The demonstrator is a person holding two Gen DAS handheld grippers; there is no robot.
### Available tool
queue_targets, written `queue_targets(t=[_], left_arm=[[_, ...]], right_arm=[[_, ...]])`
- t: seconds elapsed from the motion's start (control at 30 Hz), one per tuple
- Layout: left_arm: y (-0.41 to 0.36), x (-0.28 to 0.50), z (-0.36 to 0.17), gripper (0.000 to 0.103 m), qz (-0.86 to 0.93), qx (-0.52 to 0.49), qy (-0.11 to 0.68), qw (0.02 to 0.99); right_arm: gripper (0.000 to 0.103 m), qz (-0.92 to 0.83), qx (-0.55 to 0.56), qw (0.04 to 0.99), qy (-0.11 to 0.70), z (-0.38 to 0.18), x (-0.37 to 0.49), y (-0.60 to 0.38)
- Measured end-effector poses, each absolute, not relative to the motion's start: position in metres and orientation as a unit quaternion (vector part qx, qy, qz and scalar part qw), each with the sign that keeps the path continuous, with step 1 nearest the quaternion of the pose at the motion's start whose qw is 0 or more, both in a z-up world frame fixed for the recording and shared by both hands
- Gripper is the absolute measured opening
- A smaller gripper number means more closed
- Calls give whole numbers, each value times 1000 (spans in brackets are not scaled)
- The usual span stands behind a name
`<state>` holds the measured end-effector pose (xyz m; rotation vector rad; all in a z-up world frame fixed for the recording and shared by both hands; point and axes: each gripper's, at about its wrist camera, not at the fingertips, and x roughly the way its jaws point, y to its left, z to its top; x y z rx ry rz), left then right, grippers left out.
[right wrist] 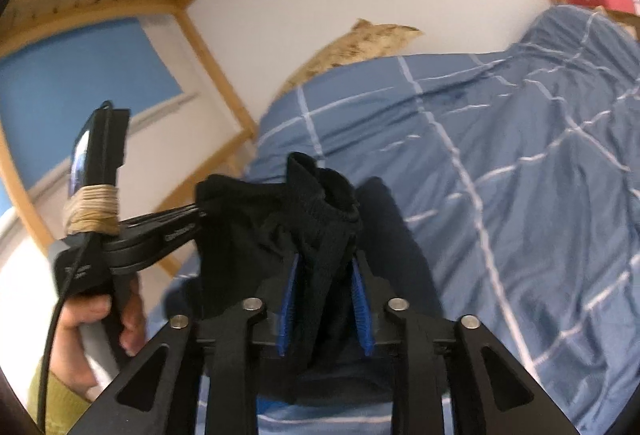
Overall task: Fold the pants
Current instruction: 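Lift the folded shorts with both grippers and carry them toward the garment pile, then lower the shorts onto the garment pile and open both grippers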
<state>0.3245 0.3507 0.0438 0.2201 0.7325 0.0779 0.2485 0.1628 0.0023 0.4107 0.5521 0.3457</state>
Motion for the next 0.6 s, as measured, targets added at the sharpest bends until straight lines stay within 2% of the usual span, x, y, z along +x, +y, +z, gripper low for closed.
queue_targets(t=[0.07, 0.1, 0.17, 0.2, 0.23, 0.3, 0.33, 0.4, 0.6], left_arm=[[353, 323, 39, 8, 38, 109, 364, 924], [354, 322, 38, 10, 39, 113, 365, 923], [351, 320, 36, 14, 42, 129, 364, 921], [349, 319, 36, 23, 49, 139, 364, 920], [348, 318, 37, 36, 55, 145, 361, 920], [350, 315, 42, 54, 66, 143, 352, 923], [352, 312, 45, 60, 73, 142, 346, 925], [357, 308, 52, 63, 96, 139, 336, 927], [361, 276, 66, 64, 125, 119, 305, 937]], right_arm=[[69, 144, 189, 935, 265, 5, 240, 162], [71, 128, 187, 938, 262, 6, 234, 160], [71, 107, 181, 942, 261, 9, 227, 159], [71, 100, 176, 944, 260, 11, 224, 158], [71, 97, 174, 945, 260, 12, 223, 158], [71, 94, 171, 946, 260, 16, 223, 157], [71, 96, 169, 946, 258, 17, 223, 157], [71, 96, 165, 947, 258, 21, 228, 154], [71, 105, 161, 952, 237, 34, 232, 139]])
